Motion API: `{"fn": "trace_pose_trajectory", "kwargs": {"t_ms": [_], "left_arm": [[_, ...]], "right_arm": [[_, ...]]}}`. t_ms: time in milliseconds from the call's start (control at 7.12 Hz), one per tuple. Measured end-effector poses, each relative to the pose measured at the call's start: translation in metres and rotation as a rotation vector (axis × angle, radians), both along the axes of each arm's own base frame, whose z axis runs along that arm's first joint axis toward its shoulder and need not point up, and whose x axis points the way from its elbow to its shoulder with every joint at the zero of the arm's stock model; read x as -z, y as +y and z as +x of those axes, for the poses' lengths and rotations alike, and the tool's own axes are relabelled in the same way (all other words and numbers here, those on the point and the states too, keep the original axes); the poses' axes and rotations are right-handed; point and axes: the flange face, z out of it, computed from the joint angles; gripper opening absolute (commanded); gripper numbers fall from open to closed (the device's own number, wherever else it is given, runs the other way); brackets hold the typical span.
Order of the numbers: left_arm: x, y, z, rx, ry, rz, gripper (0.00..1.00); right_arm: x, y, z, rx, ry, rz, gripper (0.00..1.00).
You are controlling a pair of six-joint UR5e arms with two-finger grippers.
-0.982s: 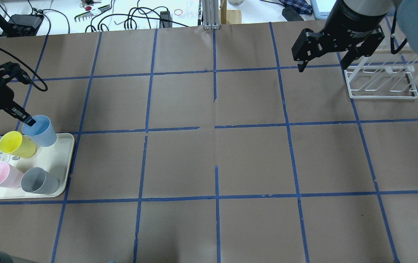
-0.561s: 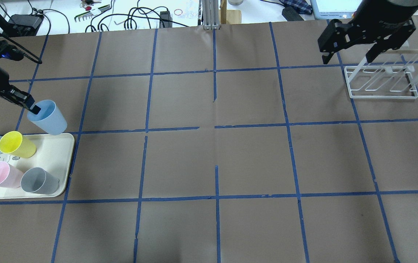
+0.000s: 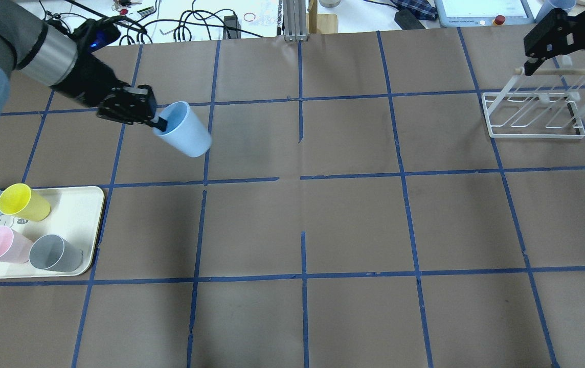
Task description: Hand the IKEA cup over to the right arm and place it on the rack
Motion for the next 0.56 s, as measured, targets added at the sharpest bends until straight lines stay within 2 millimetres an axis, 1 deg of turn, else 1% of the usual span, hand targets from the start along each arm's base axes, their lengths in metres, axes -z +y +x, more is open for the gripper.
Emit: {"fn": "trace_pose_trajectory", "kwargs": {"t_ms": [140, 281, 421, 561], "left_arm": [[-0.003, 0.007, -0.048, -0.084, 0.142, 0.081, 0.00], [-0.003, 0.013, -0.087, -0.137, 0.304, 0.168, 0.00], [-0.001, 0.019, -0.116, -0.156, 0.464, 0.244, 0.00], [0.004, 0.026, -0.135, -0.159, 0.598, 0.300, 0.00]], "right_arm": [[0.000, 0.002, -0.025, 0.052, -0.004, -0.002, 1.00], [0.000, 0.005, -0.047, 0.098, -0.022, -0.008, 1.00], [0.002, 0.007, -0.069, 0.146, -0.069, -0.022, 1.00], [0.007, 0.012, -0.092, 0.198, -0.147, -0.026, 1.00]]}}
